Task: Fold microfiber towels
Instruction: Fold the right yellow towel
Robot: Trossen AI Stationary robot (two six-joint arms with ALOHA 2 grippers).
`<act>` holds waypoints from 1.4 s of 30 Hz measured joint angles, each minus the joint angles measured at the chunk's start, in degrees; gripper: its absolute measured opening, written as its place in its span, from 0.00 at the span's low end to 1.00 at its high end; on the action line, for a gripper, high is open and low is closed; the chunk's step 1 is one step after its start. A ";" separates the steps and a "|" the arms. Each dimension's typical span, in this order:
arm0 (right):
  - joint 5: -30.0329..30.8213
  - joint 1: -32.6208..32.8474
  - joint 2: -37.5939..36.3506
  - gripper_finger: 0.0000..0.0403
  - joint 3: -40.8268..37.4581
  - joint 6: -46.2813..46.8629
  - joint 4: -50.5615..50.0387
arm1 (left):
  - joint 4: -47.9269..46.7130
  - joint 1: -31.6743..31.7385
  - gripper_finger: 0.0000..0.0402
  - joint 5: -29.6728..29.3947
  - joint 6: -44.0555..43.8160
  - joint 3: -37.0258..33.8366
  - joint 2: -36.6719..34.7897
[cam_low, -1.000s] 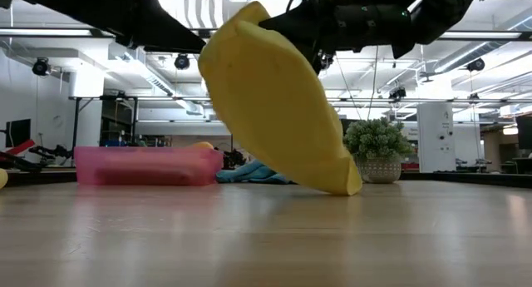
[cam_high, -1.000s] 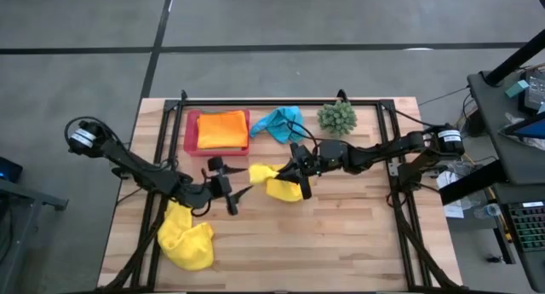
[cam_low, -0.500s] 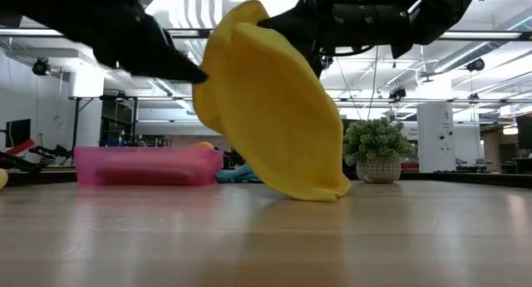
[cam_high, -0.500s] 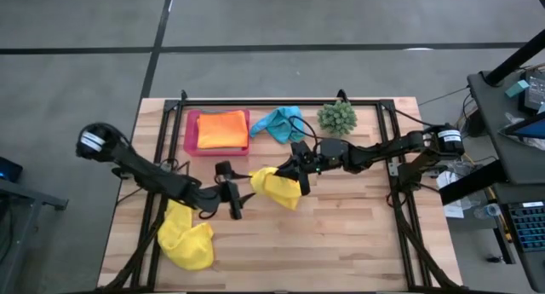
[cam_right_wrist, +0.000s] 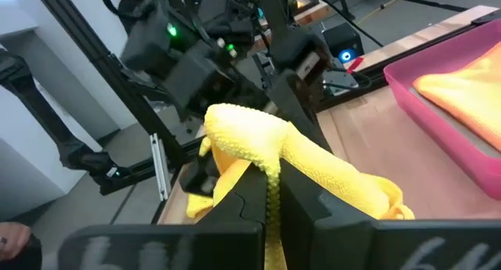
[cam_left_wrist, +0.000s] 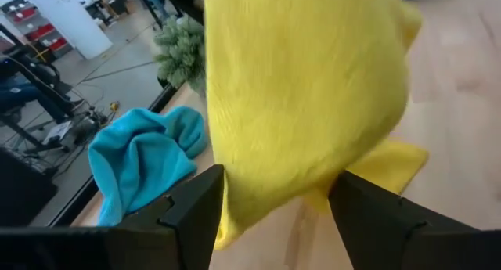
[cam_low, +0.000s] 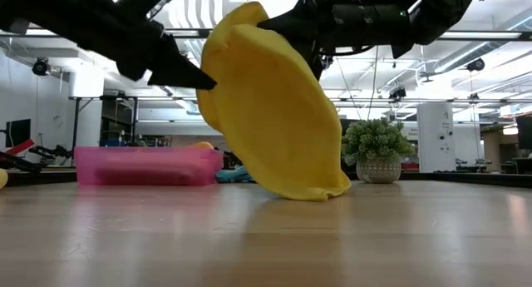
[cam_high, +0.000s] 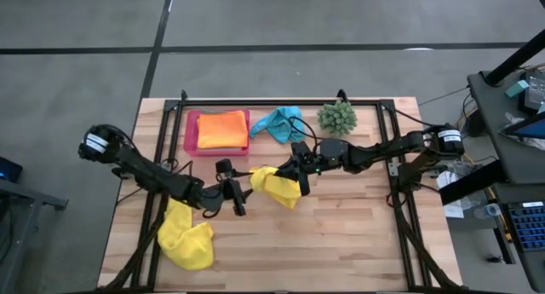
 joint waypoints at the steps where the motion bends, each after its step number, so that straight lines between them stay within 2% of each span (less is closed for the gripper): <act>1: 0.00 0.00 0.00 0.02 0.00 -0.10 -0.32 | -0.03 -0.09 0.52 0.04 0.15 0.04 -0.43; 14: 1.11 -0.10 0.00 0.02 0.00 -0.26 -1.21 | 3.76 -0.21 0.52 4.63 4.44 1.26 -2.03; 27: 1.11 -0.11 0.00 0.02 0.00 -0.90 -3.34 | 3.52 -2.80 0.52 3.94 4.60 1.18 -6.60; 37: 1.53 -0.10 0.00 0.02 0.01 -0.70 -3.34 | 1.53 -2.69 0.52 3.78 4.37 0.63 -2.22; 42: 1.54 -0.10 0.00 0.02 0.00 -0.69 -3.34 | 1.56 -2.00 0.52 0.90 4.71 0.86 -0.54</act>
